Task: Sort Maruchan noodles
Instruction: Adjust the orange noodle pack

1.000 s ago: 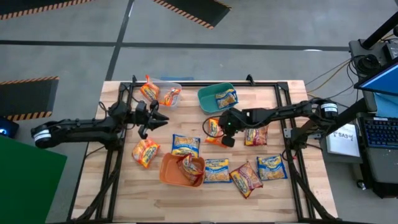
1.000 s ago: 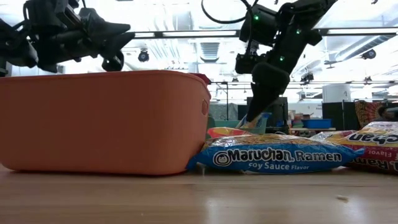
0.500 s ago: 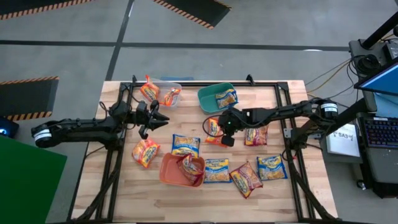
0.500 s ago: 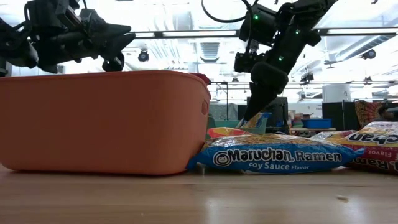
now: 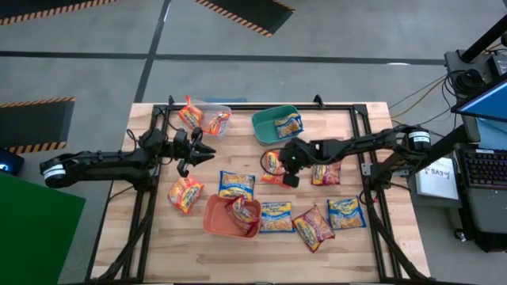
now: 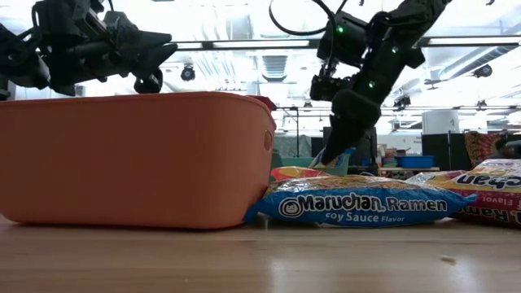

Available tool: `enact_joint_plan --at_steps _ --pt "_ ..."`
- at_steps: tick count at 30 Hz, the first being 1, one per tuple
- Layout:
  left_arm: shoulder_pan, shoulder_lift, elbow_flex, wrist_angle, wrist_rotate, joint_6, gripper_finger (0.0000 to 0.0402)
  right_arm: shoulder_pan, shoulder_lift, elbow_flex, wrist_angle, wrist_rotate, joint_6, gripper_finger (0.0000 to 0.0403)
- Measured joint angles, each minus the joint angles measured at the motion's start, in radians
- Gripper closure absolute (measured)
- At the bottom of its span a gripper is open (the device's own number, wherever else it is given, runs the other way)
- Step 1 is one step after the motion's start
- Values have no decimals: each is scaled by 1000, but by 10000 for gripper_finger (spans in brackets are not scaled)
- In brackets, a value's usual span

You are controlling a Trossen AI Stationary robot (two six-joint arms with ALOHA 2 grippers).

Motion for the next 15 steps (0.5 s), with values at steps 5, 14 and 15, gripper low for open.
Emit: enact_joint_plan --at_steps 5,14,15 --pt "0 0 0 -1 0 2 327 0 0 -57 36 0 17 370" --pt "0 0 0 -1 -1 7 327 -12 0 -129 59 10 50 370" --pt "0 0 0 -1 -1 7 327 -17 0 -133 57 13 51 370"
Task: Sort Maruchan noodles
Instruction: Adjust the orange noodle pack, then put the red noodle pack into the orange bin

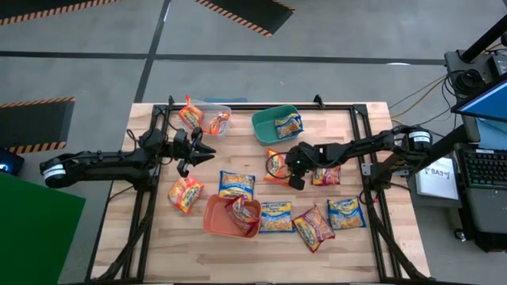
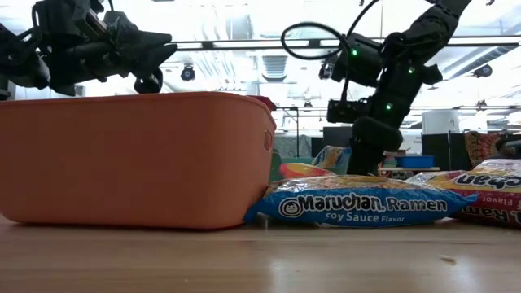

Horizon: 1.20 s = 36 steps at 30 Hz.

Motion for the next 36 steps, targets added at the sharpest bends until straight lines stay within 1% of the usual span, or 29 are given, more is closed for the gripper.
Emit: enact_joint_plan --at_steps 4,8,10,13,17,21,22,26,30,36 --pt "0 0 0 0 0 0 327 -24 -3 -5 -14 4 0 370" --pt "0 0 0 0 0 0 327 -29 -14 -3 -39 -14 -7 370" --pt "0 0 0 -3 -19 -3 327 -29 -27 0 -62 -14 6 370" --pt "0 1 0 -23 -59 0 327 -29 -50 0 -89 -15 75 370" --pt "0 14 0 -31 -113 33 326 -34 -75 2 -107 -13 211 370" --pt "0 39 1 -30 -152 51 326 -62 -89 2 -128 -23 315 364" --pt "0 45 1 -30 -157 52 326 -73 -93 2 -143 -38 333 360" --pt "0 67 7 -30 -157 52 326 -112 -112 2 -172 -95 391 327" --pt "0 83 17 -26 -157 53 326 -142 -131 2 -173 -140 412 276" --pt "0 100 27 -19 -156 65 326 -173 -138 -5 -173 -179 455 198"
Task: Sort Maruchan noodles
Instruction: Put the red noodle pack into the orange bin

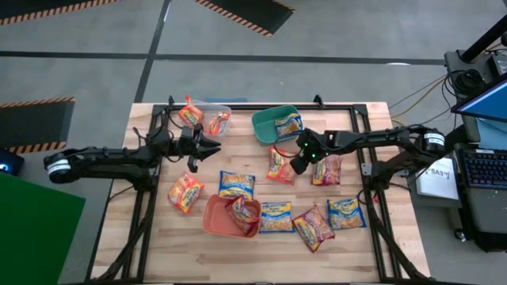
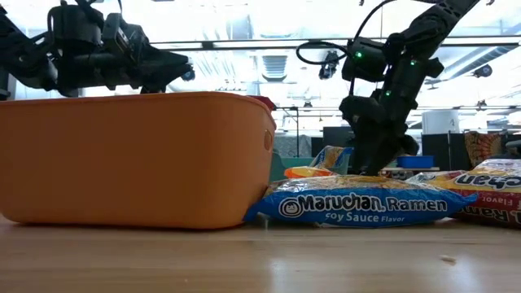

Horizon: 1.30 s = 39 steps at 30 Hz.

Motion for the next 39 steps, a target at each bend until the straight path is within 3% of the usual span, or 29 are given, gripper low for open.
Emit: enact_joint_plan --at_steps 8,16,25,29,33,39 --pt "0 3 0 2 1 9 326 -16 -14 1 -107 -15 6 131" --pt "0 3 0 3 0 14 326 -29 -41 74 -316 -11 90 120" --pt "0 3 0 3 0 21 326 8 -46 134 -620 -11 230 140" --pt "0 3 0 3 0 21 326 43 -33 118 -626 -6 266 153" --pt "0 3 0 3 0 21 326 67 0 110 -623 73 287 170" --pt "0 3 0 3 0 9 326 66 41 105 -577 124 256 215"
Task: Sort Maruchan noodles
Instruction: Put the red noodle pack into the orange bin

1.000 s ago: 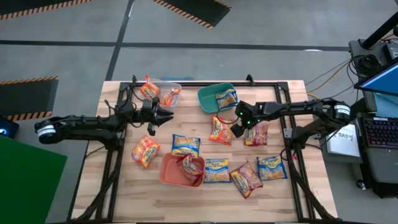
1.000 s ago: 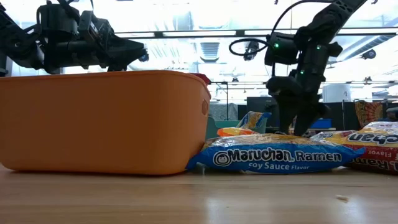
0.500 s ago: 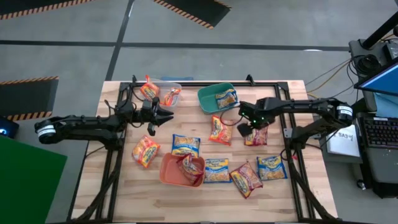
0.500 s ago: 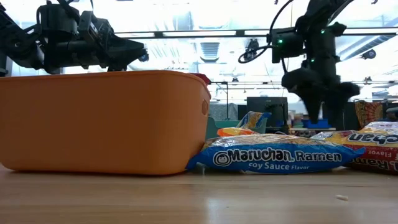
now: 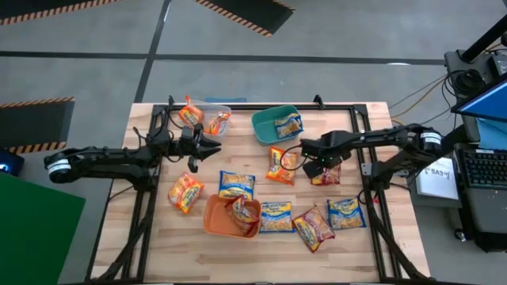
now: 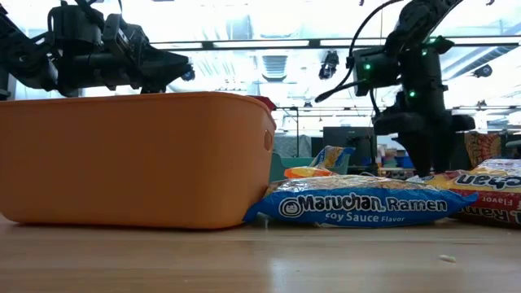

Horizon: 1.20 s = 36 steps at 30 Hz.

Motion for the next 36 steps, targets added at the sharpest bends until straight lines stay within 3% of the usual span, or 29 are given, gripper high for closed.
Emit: enact_joint_plan --at_steps 13,21,36 --pt "0 0 0 0 0 -18 326 0 38 -13 71 24 -79 385" --pt "0 0 0 13 0 -27 326 -3 -46 -8 83 85 -163 394" --pt "0 0 0 24 0 -37 326 -16 -384 -13 237 104 -221 394"
